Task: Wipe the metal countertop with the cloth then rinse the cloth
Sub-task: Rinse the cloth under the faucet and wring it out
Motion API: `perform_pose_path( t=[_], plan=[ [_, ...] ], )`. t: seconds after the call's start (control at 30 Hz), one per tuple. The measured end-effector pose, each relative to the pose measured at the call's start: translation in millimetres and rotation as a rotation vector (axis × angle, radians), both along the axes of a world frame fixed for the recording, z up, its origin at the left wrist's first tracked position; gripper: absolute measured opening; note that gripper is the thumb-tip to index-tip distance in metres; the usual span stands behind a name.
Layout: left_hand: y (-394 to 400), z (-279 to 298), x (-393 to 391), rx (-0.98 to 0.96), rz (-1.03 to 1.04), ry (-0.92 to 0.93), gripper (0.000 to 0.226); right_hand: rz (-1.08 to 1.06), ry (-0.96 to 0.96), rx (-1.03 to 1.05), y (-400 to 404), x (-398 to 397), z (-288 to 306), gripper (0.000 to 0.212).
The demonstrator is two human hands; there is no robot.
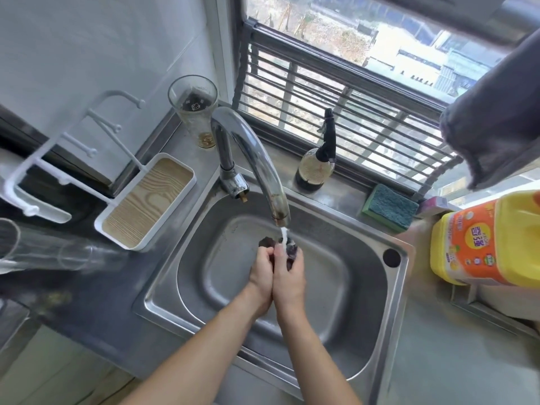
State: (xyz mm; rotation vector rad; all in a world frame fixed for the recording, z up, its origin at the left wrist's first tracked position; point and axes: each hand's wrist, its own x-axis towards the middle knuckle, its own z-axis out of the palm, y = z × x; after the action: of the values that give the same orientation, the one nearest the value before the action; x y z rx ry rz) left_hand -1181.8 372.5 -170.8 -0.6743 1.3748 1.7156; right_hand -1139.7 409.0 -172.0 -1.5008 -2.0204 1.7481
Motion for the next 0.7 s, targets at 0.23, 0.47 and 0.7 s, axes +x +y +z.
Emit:
perform_pose_path(
  t=[0.23,0.47,0.7],
  plan=[
    [-8,-7,-9,-0.132,-0.079,0.176,0.035,-0.207,-0.166,0.057,39,-20,-8,0.045],
    [-14,1,-26,-0.041,-0.079,-0.084,0.038,-0.244,0.084,-0.308,34,-4,10,0.039],
    [0,-1,-15,-0.117,-0.172,0.131,0.049,0.054,0.045,0.192,8,-6,1,0.018]
  ],
)
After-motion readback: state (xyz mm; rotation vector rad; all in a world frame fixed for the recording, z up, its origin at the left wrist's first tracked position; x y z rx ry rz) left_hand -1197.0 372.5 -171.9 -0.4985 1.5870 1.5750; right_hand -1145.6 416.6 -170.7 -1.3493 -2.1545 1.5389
